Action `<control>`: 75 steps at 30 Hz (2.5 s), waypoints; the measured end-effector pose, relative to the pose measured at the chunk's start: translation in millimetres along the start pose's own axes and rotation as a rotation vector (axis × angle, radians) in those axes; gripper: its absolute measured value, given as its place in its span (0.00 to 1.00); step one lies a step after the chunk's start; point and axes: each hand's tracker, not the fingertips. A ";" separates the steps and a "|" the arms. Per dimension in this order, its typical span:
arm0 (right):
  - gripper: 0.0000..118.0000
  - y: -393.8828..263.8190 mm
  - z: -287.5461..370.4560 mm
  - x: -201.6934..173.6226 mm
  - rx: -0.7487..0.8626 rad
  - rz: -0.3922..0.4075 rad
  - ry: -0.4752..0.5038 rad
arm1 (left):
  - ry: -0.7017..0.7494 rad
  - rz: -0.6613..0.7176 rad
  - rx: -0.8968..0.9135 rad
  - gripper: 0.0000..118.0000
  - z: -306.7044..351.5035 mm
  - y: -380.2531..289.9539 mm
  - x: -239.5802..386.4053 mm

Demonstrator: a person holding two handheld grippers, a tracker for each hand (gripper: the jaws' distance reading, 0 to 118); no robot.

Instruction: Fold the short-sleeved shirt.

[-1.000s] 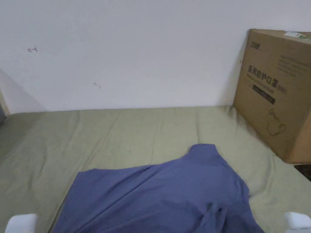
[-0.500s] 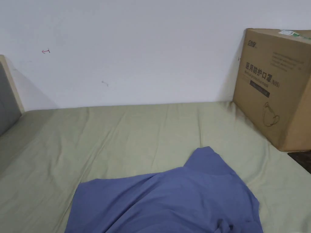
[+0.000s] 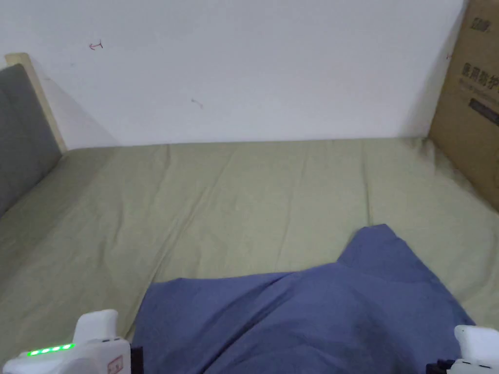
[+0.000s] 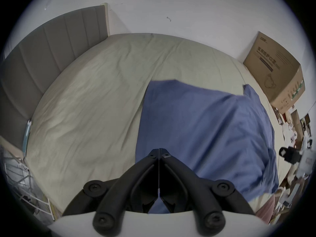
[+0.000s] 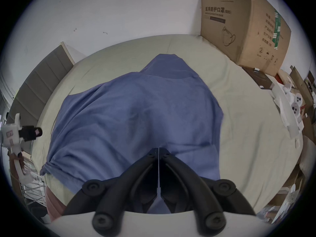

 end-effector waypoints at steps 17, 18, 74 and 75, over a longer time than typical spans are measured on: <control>0.01 19.7 -57.6 6.3 -0.077 -0.056 0.044 | 0.143 -0.071 -0.048 0.49 -161.4 105.0 11.7; 0.01 20.9 -61.6 17.3 -0.080 -0.072 0.048 | 0.128 -0.079 -0.038 0.33 -158.8 105.1 13.9; 0.04 411.6 226.1 35.6 0.433 -0.102 0.029 | 0.140 -0.103 0.559 0.03 218.0 336.2 75.9; 0.04 423.3 232.2 33.0 0.457 -0.104 0.026 | 0.153 -0.117 0.573 0.03 221.7 349.6 78.8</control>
